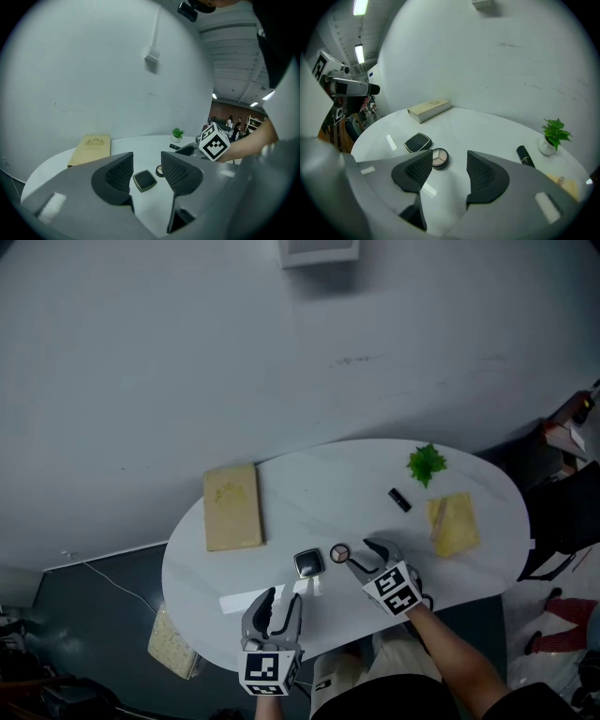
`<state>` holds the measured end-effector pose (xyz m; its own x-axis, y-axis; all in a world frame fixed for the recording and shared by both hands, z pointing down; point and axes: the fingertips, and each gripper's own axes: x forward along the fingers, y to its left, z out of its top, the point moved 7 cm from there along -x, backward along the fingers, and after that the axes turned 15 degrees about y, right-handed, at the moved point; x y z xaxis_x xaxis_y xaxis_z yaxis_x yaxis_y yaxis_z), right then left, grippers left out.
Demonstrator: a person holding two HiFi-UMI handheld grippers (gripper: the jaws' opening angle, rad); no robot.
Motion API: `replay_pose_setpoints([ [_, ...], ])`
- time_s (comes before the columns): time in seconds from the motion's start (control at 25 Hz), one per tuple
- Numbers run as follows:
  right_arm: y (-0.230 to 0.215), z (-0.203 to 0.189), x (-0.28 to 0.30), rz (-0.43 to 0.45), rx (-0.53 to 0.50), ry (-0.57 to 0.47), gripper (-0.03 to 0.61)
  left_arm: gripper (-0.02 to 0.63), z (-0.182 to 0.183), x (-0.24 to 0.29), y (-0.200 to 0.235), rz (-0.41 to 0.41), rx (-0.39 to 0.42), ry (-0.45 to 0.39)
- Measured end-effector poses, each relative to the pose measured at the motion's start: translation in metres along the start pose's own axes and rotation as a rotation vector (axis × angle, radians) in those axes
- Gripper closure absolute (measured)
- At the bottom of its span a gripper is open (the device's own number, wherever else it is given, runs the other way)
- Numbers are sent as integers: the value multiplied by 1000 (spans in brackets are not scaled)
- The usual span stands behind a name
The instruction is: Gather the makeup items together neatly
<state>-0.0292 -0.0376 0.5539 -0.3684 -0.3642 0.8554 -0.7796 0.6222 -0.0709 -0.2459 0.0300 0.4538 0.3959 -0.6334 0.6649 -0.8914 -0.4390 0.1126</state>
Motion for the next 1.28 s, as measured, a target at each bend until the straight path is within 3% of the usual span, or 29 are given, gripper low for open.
replay_pose_setpoints([
  [0.48, -77, -25, -43, -108, 93, 9, 354, 430, 32, 0, -40, 15, 26, -13],
  [0.8, -119, -30, -44, -111, 99, 17, 354, 430, 50, 3, -67, 57, 16, -8],
  [1.28, -160, -36, -21, -88, 103, 56, 365, 430, 49, 21, -114, 59, 3, 37],
])
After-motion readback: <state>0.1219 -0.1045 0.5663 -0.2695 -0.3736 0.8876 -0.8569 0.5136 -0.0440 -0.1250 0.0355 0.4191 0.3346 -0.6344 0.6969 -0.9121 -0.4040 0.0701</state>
